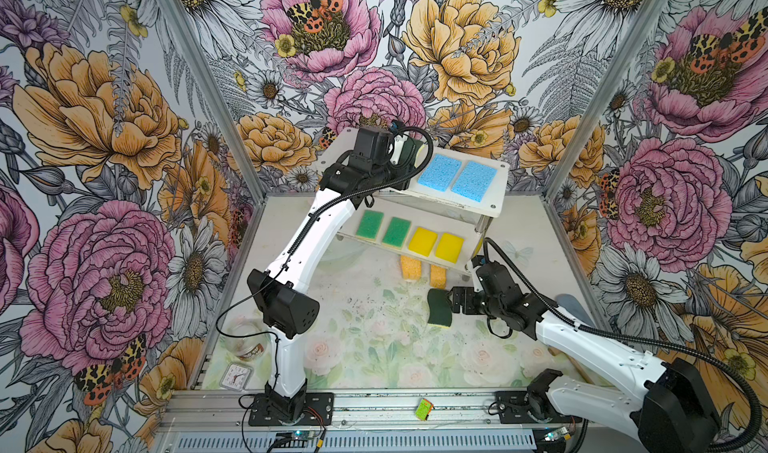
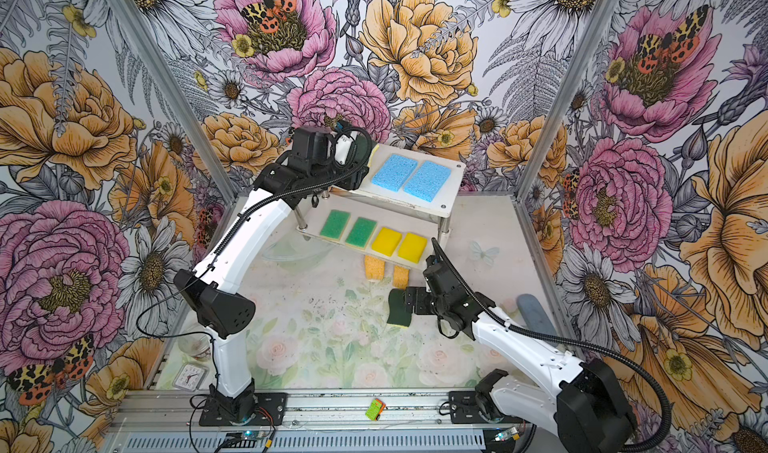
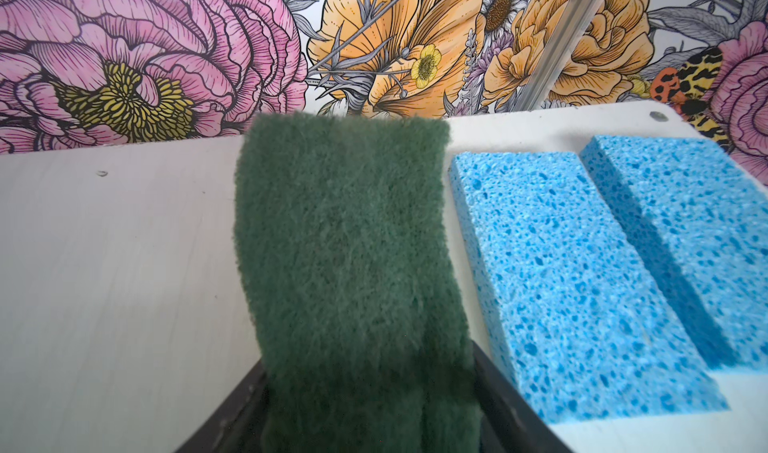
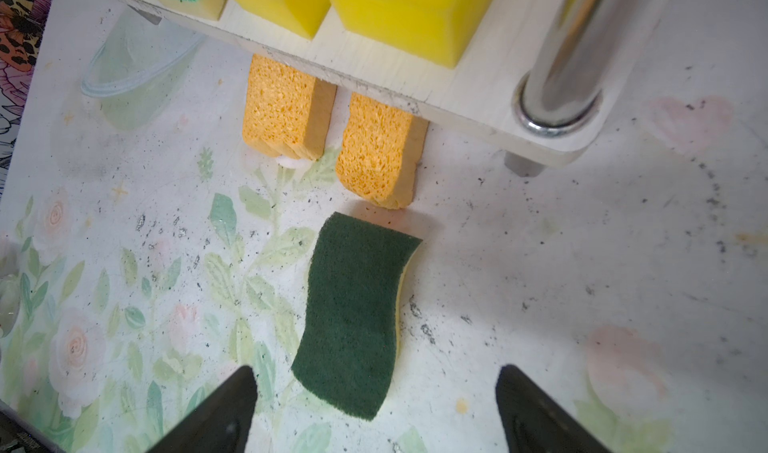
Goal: Place and organize the cleaning sponges onto the shelf
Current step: 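Lower the green scrub sponge onto the top shelf with the left gripper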
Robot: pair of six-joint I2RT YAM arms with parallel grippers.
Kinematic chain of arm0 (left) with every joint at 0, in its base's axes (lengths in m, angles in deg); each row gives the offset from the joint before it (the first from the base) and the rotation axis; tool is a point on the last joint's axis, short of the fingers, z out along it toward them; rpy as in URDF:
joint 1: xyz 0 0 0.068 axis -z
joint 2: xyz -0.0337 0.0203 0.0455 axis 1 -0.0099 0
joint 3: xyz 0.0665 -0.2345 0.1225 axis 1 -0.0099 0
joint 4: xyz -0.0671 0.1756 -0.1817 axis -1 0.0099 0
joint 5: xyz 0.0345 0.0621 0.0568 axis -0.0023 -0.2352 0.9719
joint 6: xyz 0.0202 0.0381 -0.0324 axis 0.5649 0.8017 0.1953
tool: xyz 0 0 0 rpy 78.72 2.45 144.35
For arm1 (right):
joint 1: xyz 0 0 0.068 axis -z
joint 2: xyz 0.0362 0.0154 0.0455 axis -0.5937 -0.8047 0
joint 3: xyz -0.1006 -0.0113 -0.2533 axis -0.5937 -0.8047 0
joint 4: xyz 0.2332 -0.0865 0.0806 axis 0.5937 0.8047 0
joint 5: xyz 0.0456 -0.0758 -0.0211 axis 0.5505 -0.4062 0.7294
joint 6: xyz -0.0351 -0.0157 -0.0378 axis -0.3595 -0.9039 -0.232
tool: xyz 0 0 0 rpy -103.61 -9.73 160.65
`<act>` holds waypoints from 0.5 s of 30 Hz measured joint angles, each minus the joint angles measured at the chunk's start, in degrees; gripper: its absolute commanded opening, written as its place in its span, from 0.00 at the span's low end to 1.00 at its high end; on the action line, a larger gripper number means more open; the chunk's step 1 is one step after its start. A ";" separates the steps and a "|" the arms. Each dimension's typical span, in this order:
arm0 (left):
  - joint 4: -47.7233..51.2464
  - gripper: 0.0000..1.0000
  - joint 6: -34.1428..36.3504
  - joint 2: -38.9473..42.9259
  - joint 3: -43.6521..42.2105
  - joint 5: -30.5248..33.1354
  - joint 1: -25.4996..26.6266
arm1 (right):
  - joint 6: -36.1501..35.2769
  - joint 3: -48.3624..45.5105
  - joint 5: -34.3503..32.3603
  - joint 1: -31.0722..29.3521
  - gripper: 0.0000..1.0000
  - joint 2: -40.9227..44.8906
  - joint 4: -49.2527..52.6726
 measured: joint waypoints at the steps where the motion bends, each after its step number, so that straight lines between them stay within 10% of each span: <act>1: 0.00 0.68 -0.02 0.00 0.00 0.00 0.00 | 0.00 -0.02 0.00 0.00 0.92 0.00 0.04; 15: 0.42 0.72 -0.42 -0.63 0.55 -0.11 0.00 | 0.00 -0.42 -0.02 0.00 0.92 0.55 0.02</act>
